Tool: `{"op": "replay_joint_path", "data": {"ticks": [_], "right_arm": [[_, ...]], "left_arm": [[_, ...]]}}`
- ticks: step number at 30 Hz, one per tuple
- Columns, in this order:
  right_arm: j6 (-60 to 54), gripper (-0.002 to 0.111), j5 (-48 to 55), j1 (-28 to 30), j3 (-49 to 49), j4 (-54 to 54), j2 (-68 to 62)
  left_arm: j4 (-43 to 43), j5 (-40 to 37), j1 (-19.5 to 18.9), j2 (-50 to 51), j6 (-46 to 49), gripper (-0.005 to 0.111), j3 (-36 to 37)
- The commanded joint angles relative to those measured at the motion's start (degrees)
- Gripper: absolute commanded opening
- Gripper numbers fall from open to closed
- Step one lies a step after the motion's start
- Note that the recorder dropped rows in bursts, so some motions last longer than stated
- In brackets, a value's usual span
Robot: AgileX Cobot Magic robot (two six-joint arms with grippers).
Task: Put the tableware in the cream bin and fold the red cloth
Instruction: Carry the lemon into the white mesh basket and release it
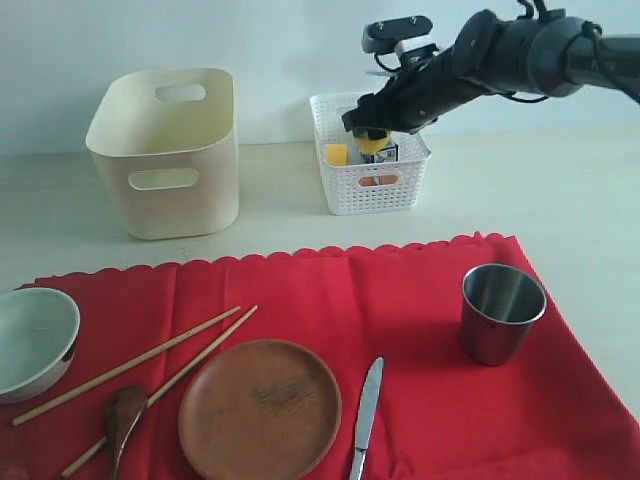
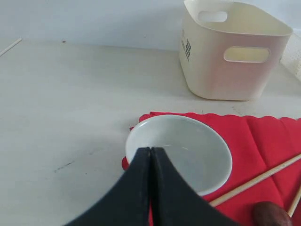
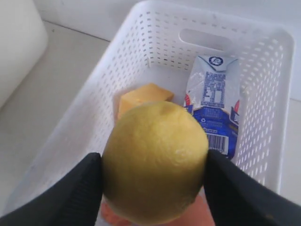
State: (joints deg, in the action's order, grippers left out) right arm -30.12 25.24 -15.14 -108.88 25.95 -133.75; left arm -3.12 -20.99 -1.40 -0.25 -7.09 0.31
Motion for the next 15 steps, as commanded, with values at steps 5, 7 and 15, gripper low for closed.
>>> {"op": "replay_joint_path", "data": {"ticks": [5, 7, 15], "right_arm": [[-6.7, 0.031, -4.9, 0.1, -0.2, 0.8, -3.0], [-6.9, 0.049, -4.6, 0.1, -0.2, 0.5, -2.9], [-4.5, 0.105, 1.3, 0.1, -0.2, -0.5, 4.3]], "left_arm": [[-0.3, 0.6, 0.0, 0.2, -0.1, 0.0, -0.3], [-0.3, 0.6, 0.0, 0.2, -0.1, 0.0, -0.3], [-0.3, 0.6, 0.0, 0.2, -0.1, 0.0, -0.3]]}}
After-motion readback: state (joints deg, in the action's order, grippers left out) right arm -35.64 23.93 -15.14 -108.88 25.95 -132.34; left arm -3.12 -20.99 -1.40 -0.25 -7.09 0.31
